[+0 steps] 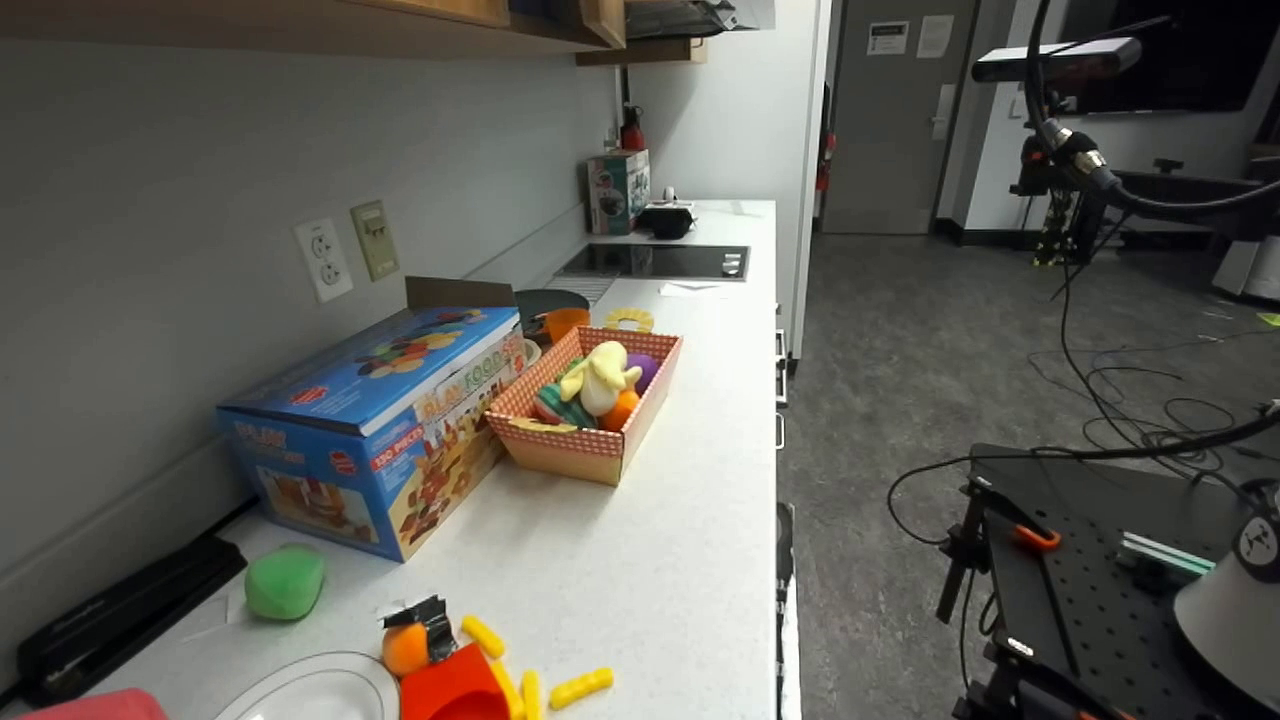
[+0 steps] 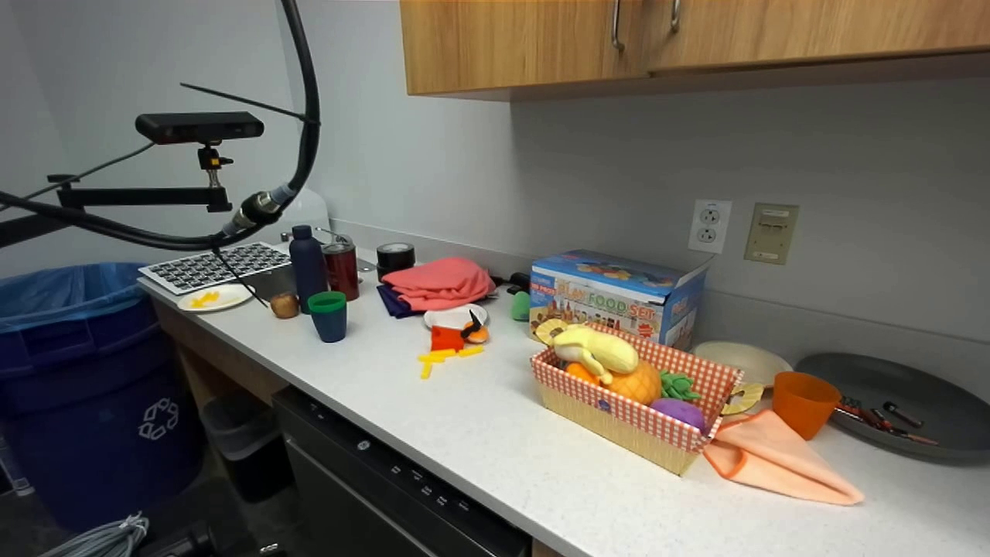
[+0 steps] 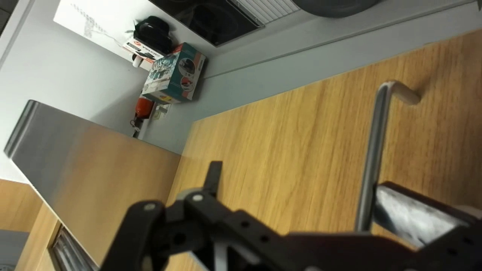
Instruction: Open the cupboard door
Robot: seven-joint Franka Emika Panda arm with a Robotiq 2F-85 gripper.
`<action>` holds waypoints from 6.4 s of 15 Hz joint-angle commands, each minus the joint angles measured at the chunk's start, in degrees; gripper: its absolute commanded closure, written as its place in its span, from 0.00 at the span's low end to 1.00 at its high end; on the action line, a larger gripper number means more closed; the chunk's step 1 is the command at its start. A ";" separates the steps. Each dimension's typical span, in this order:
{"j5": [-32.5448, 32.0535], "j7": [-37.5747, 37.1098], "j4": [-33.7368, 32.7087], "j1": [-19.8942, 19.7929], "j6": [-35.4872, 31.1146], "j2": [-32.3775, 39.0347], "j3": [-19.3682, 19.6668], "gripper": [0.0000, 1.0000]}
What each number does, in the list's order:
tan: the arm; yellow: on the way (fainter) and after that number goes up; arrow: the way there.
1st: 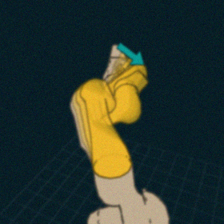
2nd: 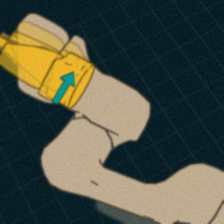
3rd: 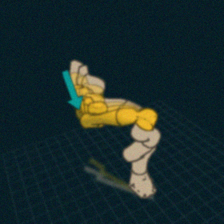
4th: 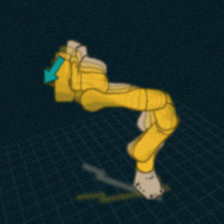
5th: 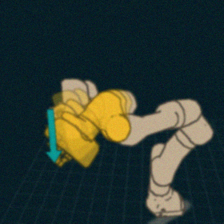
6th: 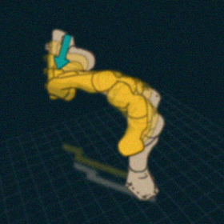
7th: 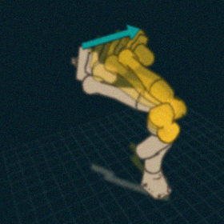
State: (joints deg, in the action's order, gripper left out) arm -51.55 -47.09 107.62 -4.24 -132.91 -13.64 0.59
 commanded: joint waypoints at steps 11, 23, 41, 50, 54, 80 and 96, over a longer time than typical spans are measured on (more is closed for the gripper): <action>-3.75 7.25 8.91 -8.02 14.74 -17.60 2.68 0.00; 10.70 15.88 0.93 -7.90 18.45 -15.12 9.73 0.00; 39.52 50.31 -10.23 -3.08 39.39 -11.50 7.11 0.00; 46.87 49.79 -9.12 0.67 31.61 -11.72 5.19 0.00; 47.48 49.14 -8.11 0.58 20.12 -10.41 4.96 0.00; 17.32 27.52 -13.04 -19.81 11.09 -4.17 9.17 0.00; 16.54 25.90 -10.91 -12.94 7.31 -7.26 10.61 0.00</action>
State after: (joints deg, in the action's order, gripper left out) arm -40.37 -25.14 93.64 -20.64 -124.44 -17.27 11.39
